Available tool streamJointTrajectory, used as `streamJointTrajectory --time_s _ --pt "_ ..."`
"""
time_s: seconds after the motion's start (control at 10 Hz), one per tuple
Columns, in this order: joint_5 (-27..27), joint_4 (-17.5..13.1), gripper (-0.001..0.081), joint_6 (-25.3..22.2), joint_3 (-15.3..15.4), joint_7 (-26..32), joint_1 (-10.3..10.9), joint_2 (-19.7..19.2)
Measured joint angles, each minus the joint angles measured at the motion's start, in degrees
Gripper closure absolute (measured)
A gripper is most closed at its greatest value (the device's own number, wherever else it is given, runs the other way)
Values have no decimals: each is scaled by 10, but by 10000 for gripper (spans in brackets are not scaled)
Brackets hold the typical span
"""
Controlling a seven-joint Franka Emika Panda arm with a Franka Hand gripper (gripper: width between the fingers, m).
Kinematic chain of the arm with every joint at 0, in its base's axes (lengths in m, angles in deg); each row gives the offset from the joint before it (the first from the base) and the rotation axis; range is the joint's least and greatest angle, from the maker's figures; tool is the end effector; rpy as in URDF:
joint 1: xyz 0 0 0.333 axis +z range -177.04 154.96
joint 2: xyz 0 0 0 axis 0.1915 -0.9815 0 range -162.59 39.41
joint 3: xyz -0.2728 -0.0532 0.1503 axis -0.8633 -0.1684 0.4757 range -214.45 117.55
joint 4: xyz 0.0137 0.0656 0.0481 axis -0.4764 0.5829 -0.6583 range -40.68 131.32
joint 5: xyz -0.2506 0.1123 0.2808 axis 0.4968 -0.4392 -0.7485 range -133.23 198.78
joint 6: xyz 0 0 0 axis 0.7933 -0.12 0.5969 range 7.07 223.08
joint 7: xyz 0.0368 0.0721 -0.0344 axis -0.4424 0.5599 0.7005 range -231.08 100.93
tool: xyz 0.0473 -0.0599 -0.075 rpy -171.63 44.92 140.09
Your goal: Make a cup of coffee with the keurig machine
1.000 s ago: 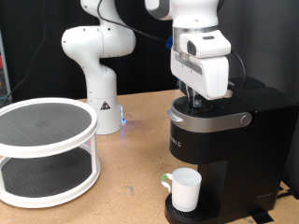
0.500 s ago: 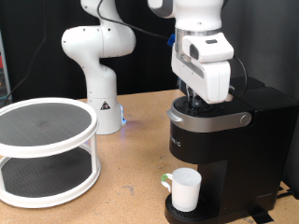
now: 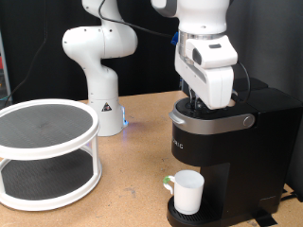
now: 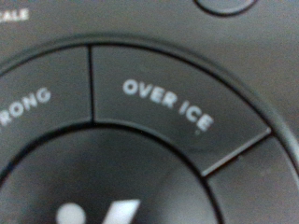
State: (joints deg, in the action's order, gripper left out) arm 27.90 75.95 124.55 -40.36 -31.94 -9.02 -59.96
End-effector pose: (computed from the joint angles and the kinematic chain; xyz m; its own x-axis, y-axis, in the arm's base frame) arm 0.5234 0.0986 0.4264 0.7552 0.6555 0.0002 0.6532 -0.7525 -0.0836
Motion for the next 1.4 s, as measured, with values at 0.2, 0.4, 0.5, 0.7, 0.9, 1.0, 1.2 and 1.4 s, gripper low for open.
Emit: streamJointTrajectory --time_s 0.2,0.4,0.5,0.7,0.9,1.0,1.2,1.4 --pt "-5 -14 804 -24 -2 -8 0 -9" --pt "-12 -33 804 -55 -6 -10 0 -21" --pt "-13 -39 804 -64 -7 -11 -1 -26" --pt "-16 -50 804 -79 -7 -19 -1 -33" --pt "-19 -59 804 -94 -9 -25 -1 -39" --pt "-19 -67 804 -109 -10 -29 -1 -43" --pt "-19 -77 804 -124 -10 -33 -1 -50" --pt "-21 -78 804 -124 -11 -37 -1 -51"
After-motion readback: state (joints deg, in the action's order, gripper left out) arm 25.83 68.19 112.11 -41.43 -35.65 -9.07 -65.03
